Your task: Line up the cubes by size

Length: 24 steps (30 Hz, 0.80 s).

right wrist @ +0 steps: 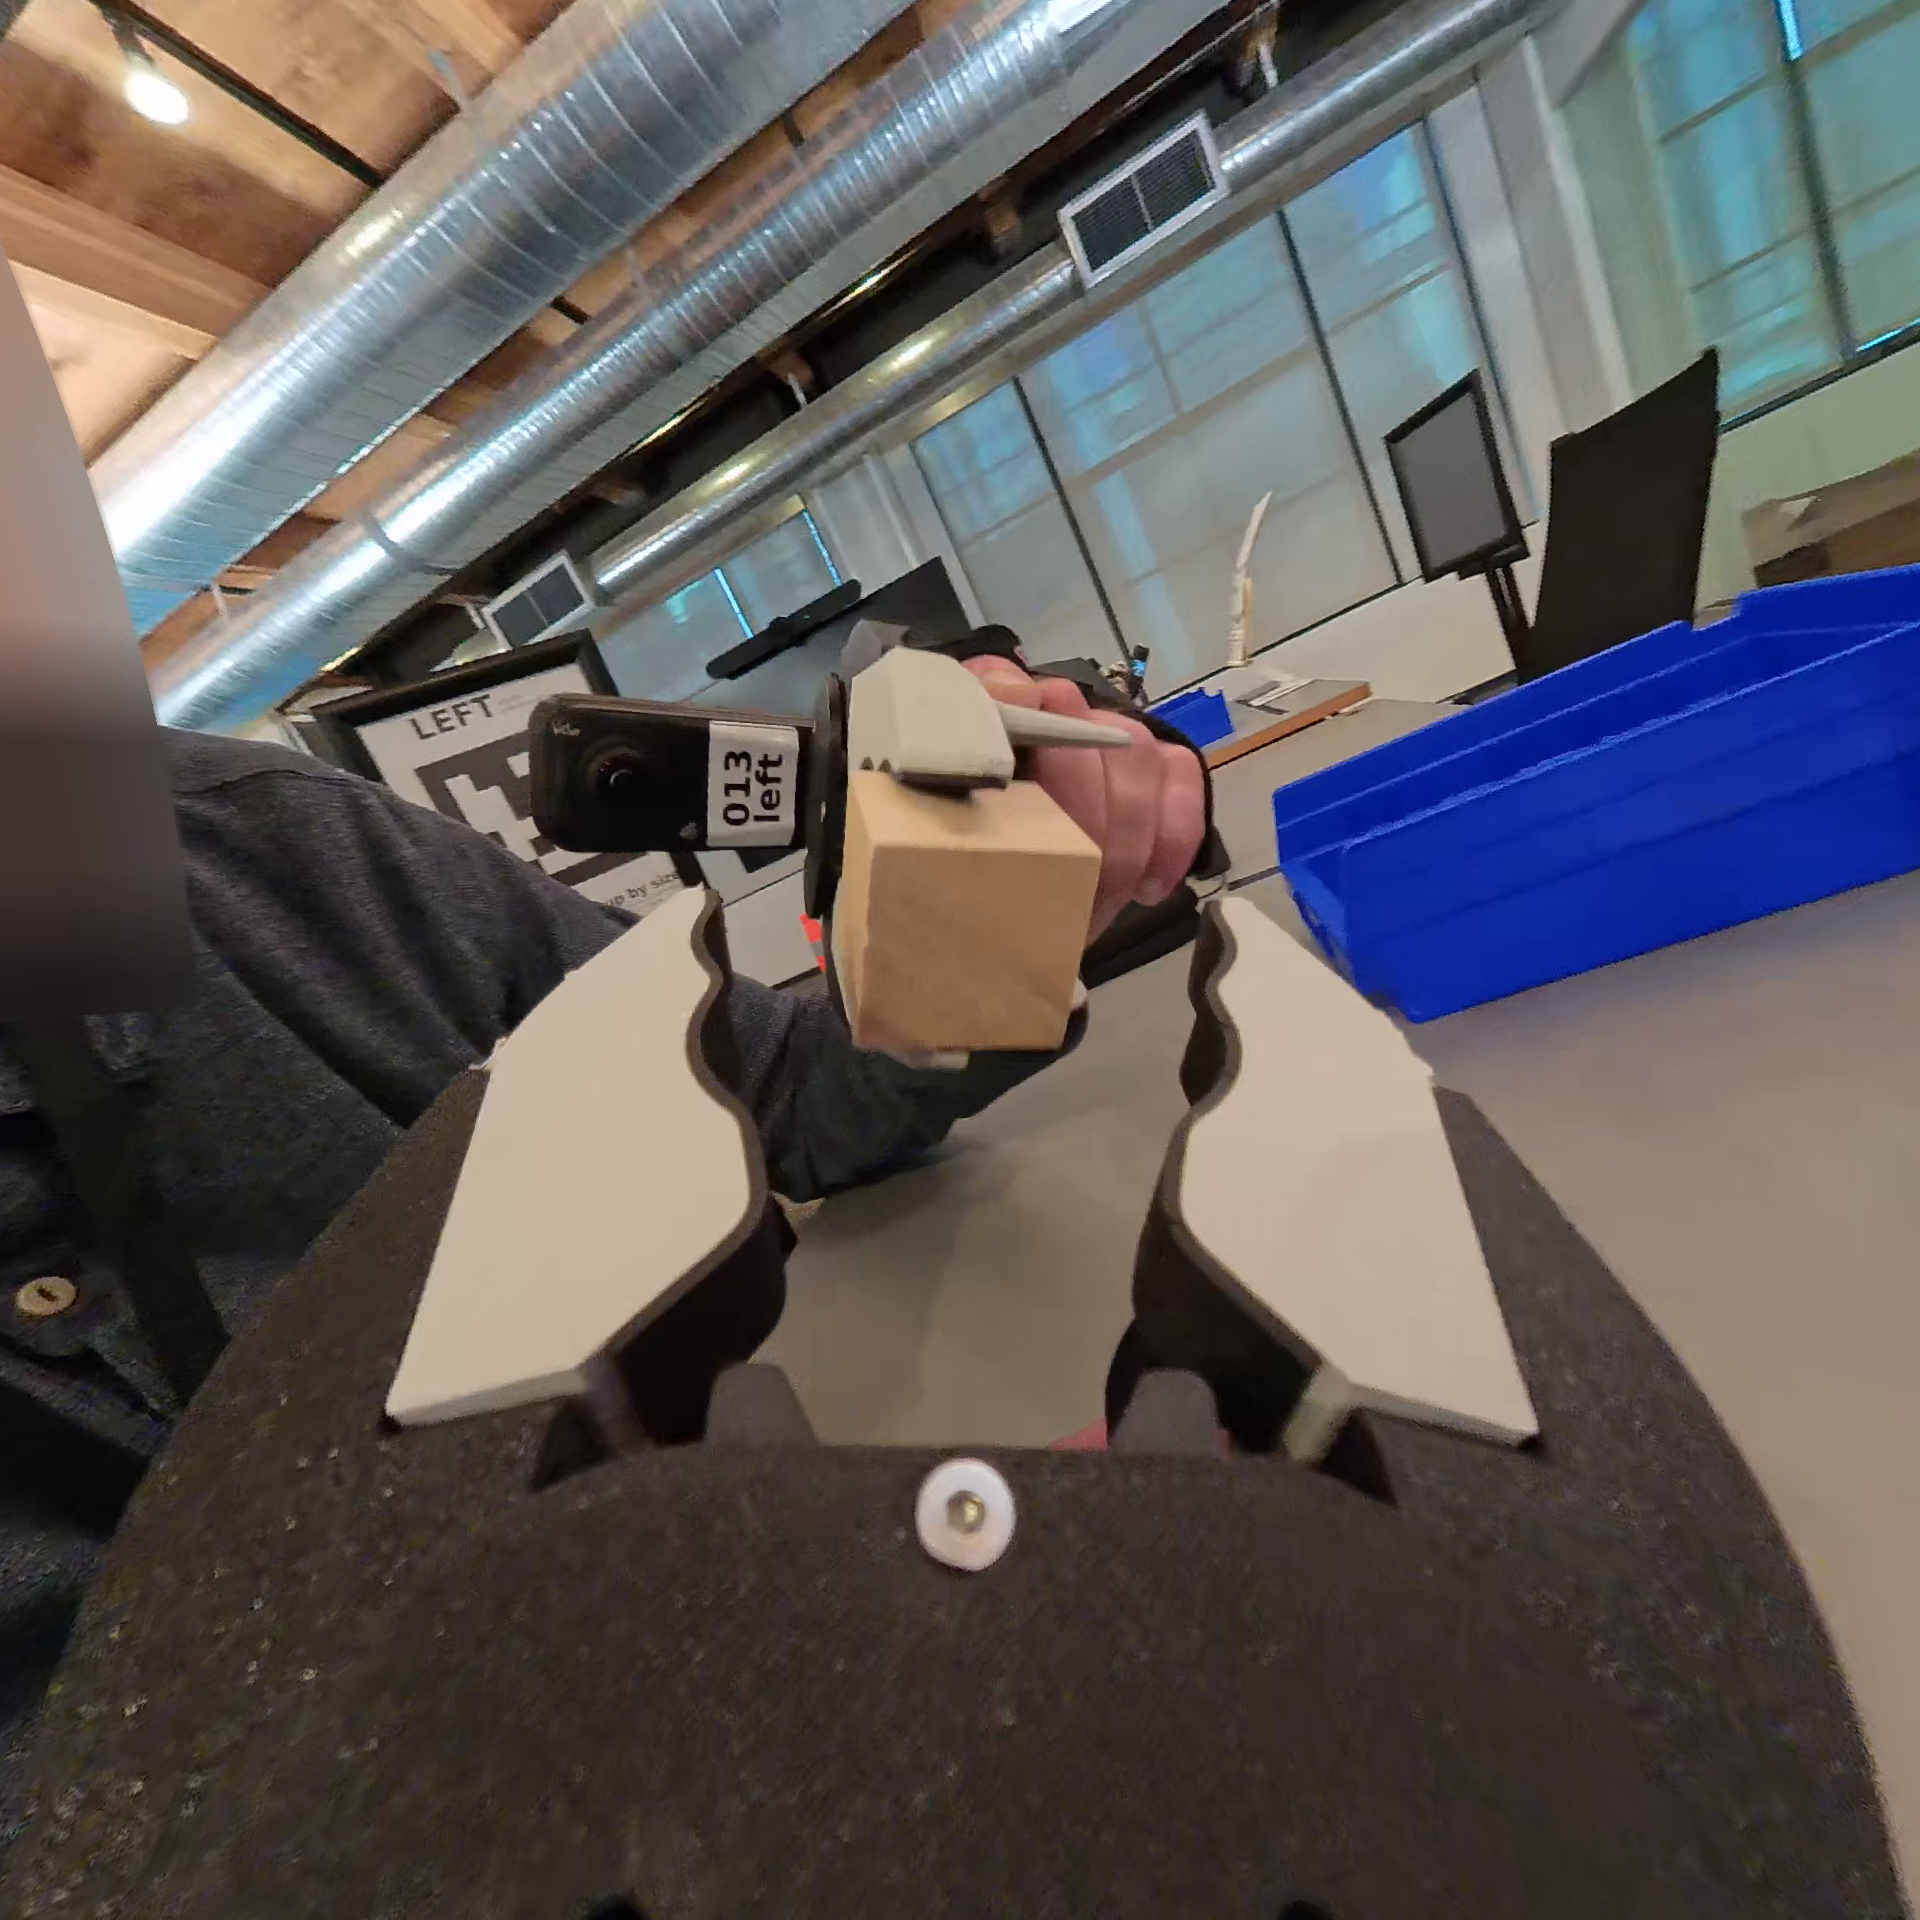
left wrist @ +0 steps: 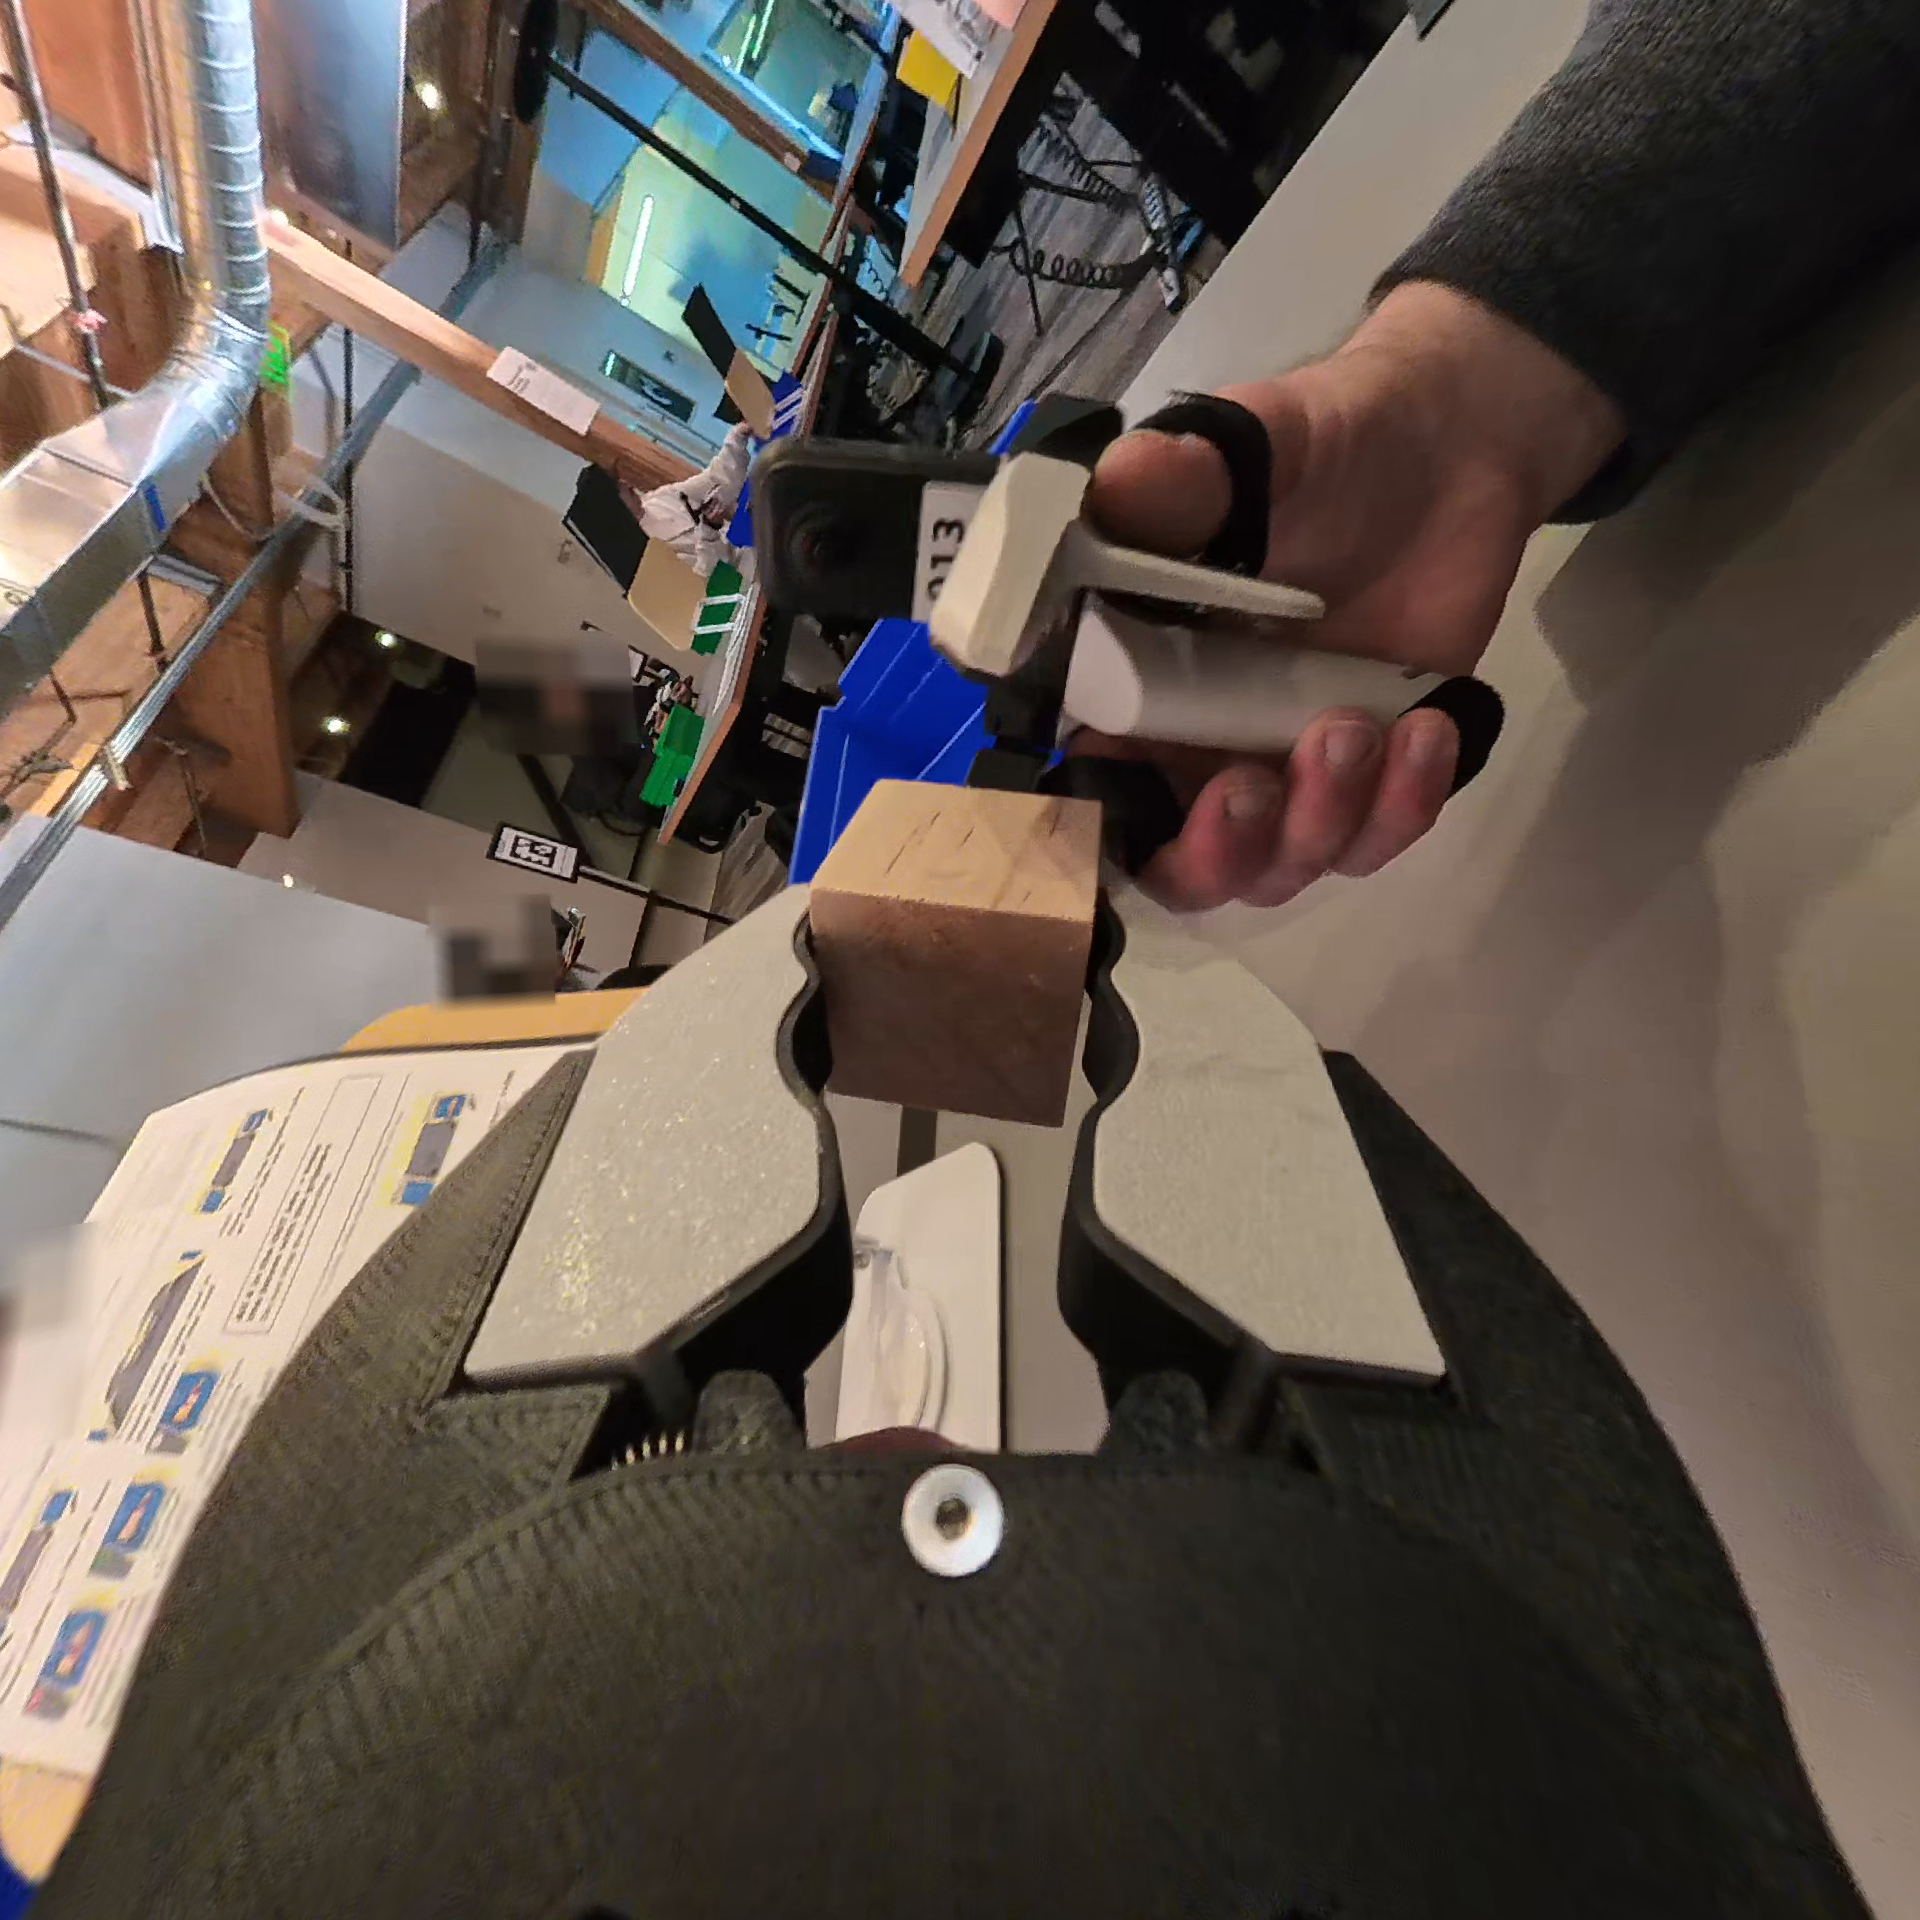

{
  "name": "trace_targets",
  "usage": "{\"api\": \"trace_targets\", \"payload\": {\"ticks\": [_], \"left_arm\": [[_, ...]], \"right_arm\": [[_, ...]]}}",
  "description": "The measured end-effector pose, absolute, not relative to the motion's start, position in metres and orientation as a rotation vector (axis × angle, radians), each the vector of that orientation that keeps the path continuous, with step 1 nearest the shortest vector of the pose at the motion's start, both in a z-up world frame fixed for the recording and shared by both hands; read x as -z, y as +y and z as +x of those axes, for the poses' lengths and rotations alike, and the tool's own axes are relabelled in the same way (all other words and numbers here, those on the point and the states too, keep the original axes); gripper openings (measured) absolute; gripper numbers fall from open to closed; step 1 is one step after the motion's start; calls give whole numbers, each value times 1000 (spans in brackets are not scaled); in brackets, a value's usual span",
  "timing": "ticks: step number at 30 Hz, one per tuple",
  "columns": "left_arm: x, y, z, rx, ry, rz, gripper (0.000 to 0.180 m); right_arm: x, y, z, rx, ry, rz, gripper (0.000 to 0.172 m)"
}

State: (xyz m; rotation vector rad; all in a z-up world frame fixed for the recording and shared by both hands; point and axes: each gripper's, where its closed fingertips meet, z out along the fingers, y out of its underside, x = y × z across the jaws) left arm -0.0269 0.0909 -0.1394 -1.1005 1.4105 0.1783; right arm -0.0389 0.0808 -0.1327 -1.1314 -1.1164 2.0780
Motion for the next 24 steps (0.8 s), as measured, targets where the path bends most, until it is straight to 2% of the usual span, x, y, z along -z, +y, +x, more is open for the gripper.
{"api": "trace_targets", "payload": {"ticks": [4,10,17,18,20,21,22,24], "left_arm": [[145,89,-17,-190,1430,-1081,45],[145,87,-9,-192,1420,-1057,46],[147,90,-10,-181,1407,-1067,46],[146,91,-11,-178,1394,-1069,52],[141,97,-14,-134,1335,-1126,86],[137,98,-17,-100,1303,-1142,92],[133,99,-20,-64,1272,-1149,92],[133,105,-29,-5,1218,-1175,75]], "right_arm": [[131,70,-39,-2118,-1146,-1112,78],[134,64,-39,-2143,-1191,-1102,46],[137,68,-40,-2122,-1197,-1119,45],[136,69,-40,-2103,-1198,-1116,45],[133,72,-37,-2064,-1209,-1115,45],[129,75,-33,-2040,-1204,-1106,45],[125,80,-29,-2004,-1200,-1096,45],[114,90,-18,-1915,-1200,-1074,45]]}}
